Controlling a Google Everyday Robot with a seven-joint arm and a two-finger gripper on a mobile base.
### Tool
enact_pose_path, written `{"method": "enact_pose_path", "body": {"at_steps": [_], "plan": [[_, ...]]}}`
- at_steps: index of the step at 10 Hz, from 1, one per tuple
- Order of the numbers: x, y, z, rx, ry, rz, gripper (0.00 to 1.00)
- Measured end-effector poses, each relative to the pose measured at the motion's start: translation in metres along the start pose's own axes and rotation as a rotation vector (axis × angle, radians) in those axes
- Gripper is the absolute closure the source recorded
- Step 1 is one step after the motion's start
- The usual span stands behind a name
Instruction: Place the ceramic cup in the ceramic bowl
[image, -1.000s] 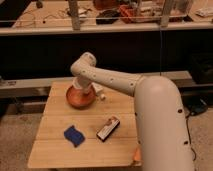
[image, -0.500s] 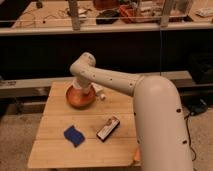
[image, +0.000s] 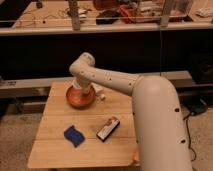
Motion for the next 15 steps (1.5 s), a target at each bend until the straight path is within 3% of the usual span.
{"method": "enact_pose_path", "body": {"at_steps": [15], "plan": [[-0.0014, -0.0033, 0.0017, -0.012, 0.02, -0.005, 0.99]]}}
